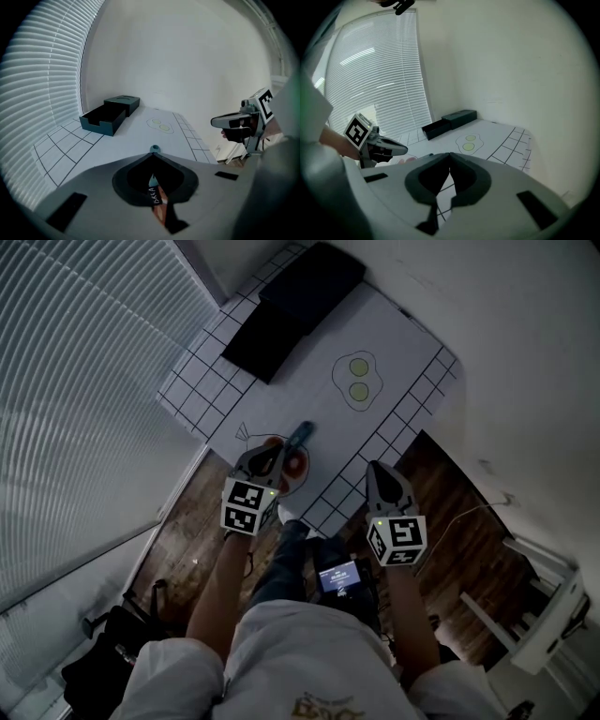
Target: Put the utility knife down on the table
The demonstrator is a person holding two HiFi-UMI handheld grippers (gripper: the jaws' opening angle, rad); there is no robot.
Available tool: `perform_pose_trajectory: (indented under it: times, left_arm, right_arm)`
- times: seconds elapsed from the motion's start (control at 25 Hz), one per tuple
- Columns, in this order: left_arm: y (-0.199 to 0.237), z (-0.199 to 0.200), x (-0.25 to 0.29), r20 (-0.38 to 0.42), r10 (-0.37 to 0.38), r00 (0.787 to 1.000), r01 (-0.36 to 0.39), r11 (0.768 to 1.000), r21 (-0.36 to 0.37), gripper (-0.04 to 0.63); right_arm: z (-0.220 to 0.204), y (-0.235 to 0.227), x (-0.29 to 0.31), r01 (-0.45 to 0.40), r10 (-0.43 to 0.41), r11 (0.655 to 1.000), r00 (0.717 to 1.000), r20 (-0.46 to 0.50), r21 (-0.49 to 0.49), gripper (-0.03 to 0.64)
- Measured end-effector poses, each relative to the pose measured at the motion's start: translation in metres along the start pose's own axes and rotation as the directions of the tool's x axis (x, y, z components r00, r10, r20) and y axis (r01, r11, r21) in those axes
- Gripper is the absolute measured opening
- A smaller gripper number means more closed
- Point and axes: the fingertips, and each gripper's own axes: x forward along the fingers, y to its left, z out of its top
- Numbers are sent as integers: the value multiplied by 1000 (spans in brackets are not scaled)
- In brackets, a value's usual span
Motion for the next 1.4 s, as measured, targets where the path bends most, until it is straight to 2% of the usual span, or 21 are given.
perform_pose_trajectory:
  times: [0.12,0.36,0.44,0.52,0.6,0.76,0.92,1.24,1.4]
  left_arm:
    - [-3,3,-9,29,-27,999,27,1000,-14,8]
    - [-7,17,-32,73,-36,997,38,999,-33,8]
    - [-4,27,-43,134,-18,991,27,997,-66,8]
    - [-2,42,-59,222,-1,975,28,993,-116,8]
    - [-3,54,-72,282,1,959,38,990,-134,8]
    - [-11,67,-88,314,-13,949,33,998,-60,8]
    - [-9,80,-103,351,4,936,17,998,-57,8]
    - [-20,101,-124,378,17,926,-14,1000,-10,8]
    - [-22,106,-131,385,33,923,-32,999,-9,8]
  right_arm:
    - [4,2,-4,8,-8,1000,1000,7,-3,8]
    - [18,0,-14,28,-27,999,999,30,-22,8]
    - [23,1,-18,31,-30,999,999,39,-28,8]
    - [27,2,-24,33,-32,999,998,46,-29,8]
    - [31,2,-29,37,-36,999,998,53,-28,8]
    - [39,4,-37,37,-35,999,997,68,-28,8]
    - [50,6,-43,38,-35,999,995,89,-30,8]
    - [69,13,-52,28,-24,999,991,131,-35,8]
    - [74,14,-57,19,-14,999,991,137,-33,8]
